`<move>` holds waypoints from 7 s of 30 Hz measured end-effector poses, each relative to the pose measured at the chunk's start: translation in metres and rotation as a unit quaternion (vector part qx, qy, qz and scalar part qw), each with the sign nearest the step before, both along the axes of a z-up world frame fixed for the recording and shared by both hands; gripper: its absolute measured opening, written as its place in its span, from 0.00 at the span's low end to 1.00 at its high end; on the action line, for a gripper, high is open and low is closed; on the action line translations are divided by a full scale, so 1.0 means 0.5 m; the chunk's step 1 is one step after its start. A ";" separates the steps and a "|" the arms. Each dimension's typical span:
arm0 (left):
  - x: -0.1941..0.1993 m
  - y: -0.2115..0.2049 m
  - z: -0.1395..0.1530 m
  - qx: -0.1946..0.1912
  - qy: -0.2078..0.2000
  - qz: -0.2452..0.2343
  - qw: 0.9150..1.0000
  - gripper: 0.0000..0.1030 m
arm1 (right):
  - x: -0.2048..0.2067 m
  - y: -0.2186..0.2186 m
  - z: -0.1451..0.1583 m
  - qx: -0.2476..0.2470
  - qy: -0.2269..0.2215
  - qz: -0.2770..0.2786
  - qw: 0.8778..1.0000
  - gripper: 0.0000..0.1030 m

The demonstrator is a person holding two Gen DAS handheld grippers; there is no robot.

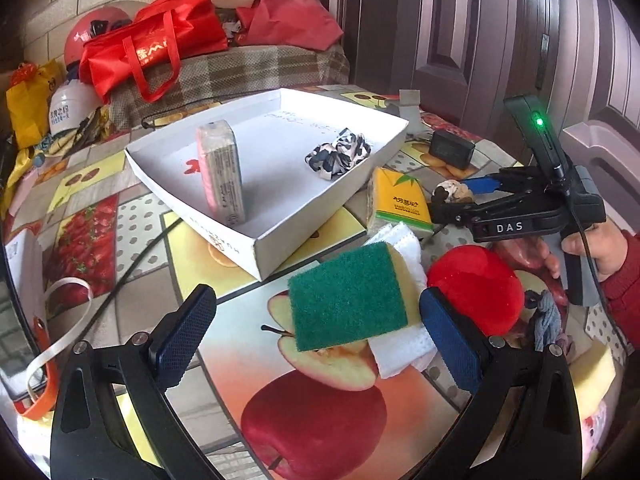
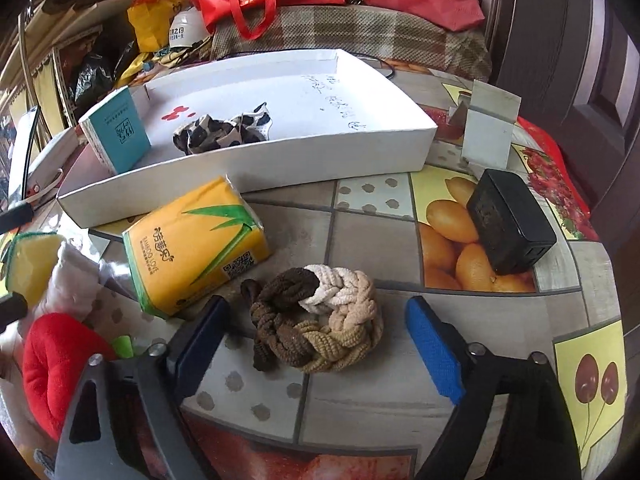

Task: Organize soft objects
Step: 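Grasp the green-yellow sponge with the left tool while the right tool grasps the braided rope ring, then carry the sponge and the rope ring with both tools over the tray, then open the left tool to drop the sponge while the right tool drops the rope ring into the tray, then move both tools back toward the remaining soft items, then grasp the white foam sheet with the left tool while the right tool grasps the yellow sponge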

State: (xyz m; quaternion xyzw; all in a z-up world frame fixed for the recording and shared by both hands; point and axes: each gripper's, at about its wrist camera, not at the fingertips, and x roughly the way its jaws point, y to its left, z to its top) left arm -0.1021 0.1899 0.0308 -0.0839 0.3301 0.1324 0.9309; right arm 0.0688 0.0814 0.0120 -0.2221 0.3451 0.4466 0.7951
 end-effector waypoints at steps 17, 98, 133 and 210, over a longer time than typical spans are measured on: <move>-0.066 -0.002 0.038 0.014 -0.086 0.041 0.995 0.56 | -0.022 -0.071 0.057 0.109 -0.048 -0.022 0.993 0.34; 0.094 0.281 0.063 0.073 -0.138 0.241 0.958 0.57 | 0.066 0.169 0.100 0.168 -0.138 -0.099 0.971 0.38; 0.099 0.239 0.073 0.114 -0.150 0.240 0.952 1.00 | 0.035 0.166 0.115 0.205 -0.193 -0.098 0.955 1.00; -0.204 -0.209 0.002 -0.044 0.030 -0.099 0.994 0.48 | -0.335 -0.207 0.065 0.178 0.069 0.182 0.965 0.24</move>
